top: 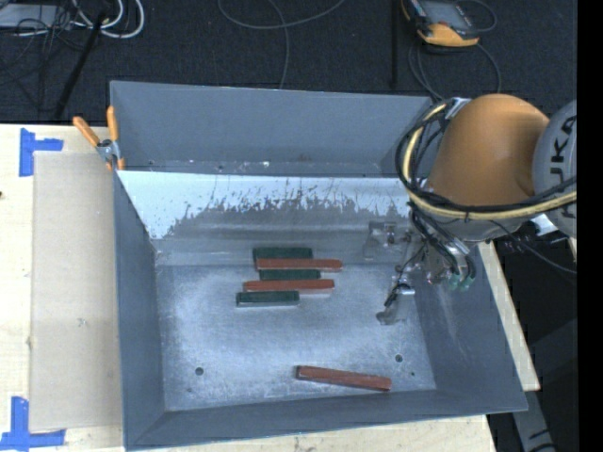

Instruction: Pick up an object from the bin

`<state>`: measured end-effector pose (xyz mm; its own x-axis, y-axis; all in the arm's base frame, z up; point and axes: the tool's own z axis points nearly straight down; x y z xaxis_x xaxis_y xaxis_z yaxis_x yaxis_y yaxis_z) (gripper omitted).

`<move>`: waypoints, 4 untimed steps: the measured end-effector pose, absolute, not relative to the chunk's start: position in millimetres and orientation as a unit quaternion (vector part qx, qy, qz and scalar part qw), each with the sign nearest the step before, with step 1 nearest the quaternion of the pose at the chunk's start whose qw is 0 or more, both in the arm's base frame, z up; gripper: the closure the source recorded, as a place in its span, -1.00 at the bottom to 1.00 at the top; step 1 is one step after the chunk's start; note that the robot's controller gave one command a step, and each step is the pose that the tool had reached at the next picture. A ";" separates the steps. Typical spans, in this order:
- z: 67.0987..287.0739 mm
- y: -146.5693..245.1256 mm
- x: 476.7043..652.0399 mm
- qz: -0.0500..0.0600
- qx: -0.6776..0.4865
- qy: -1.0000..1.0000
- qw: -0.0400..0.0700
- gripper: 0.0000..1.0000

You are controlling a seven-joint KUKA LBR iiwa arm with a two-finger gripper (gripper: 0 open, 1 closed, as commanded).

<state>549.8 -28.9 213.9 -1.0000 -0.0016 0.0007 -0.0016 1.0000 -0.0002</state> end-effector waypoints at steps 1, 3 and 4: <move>87.3 42.1 511.8 -0.001 0.030 -1.000 0.005 -1.00; 69.5 28.2 481.9 0.000 0.043 -0.999 0.000 1.00; 222.4 25.6 484.0 0.000 0.060 -0.998 -0.003 1.00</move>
Offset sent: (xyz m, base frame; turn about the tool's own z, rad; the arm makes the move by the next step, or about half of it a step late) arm -0.0348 0.0682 -0.1216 -0.0537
